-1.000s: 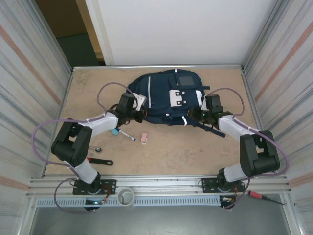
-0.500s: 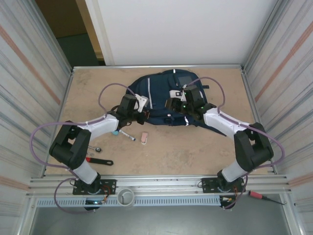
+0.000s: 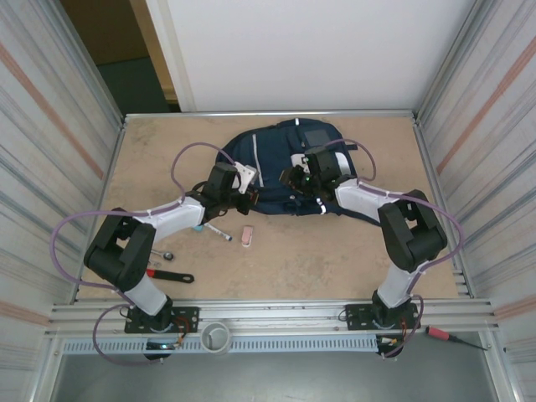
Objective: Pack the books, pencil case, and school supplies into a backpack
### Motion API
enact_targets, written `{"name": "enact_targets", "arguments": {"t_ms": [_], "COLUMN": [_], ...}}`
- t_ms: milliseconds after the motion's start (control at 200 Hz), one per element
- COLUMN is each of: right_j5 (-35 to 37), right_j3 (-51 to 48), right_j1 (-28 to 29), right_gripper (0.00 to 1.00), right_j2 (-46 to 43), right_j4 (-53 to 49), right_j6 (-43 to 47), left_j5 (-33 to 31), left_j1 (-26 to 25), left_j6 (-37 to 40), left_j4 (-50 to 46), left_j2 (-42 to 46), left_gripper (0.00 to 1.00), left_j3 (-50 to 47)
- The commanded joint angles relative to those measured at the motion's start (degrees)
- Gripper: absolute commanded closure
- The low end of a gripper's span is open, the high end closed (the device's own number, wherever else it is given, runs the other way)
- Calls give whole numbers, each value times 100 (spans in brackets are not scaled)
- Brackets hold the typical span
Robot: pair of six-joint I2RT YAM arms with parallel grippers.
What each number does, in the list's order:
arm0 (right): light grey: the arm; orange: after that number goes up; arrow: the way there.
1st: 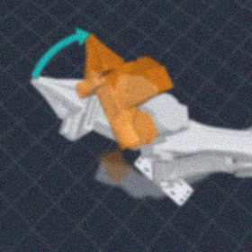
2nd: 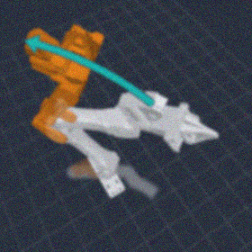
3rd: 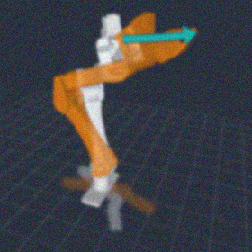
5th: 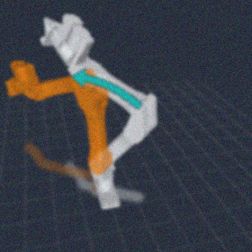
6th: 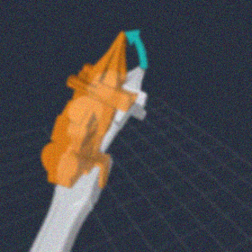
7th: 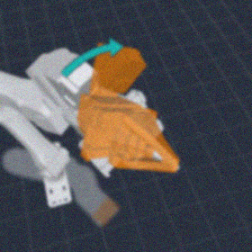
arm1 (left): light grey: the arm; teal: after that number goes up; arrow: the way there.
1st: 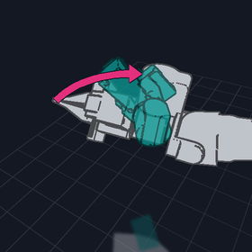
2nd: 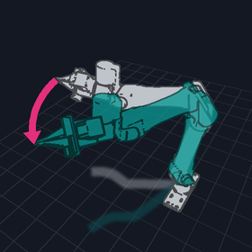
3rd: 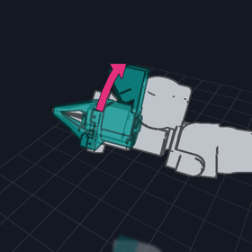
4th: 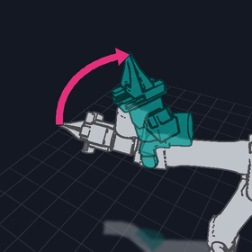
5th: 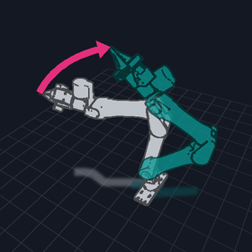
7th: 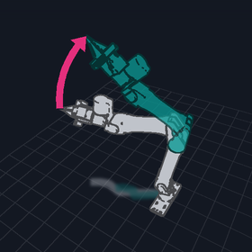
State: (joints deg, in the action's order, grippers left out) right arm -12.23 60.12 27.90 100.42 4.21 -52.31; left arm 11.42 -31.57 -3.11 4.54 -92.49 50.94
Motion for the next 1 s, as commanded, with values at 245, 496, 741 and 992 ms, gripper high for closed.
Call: {"name": "enact_targets", "arguments": {"t_ms": [245, 496, 741, 992], "right_j5": [-146, -1014, -1558, -1292], "right_j3": [-188, -378, 36, -28], "right_j1": [-457, -1112, -1741, -2017], "right_gripper": [100, 100, 100, 77], "right_j2": [-190, -559, -664, -1215], "right_j4": [-498, -1168, -2090, -2422], "right_j6": [1218, 2186, 2824, 2587], "left_j5": [-1196, -1231, -401, 210], "left_j1": [58, 319, -68, -672], "left_j6": [1014, 1227, 1384, 1013], "left_j4": [-386, -513, -637, -433], "left_j2": [293, 156, -20, -63], "left_gripper": [100, 100, 100, 100], "left_j3": [16, 364, 787, 938]}}
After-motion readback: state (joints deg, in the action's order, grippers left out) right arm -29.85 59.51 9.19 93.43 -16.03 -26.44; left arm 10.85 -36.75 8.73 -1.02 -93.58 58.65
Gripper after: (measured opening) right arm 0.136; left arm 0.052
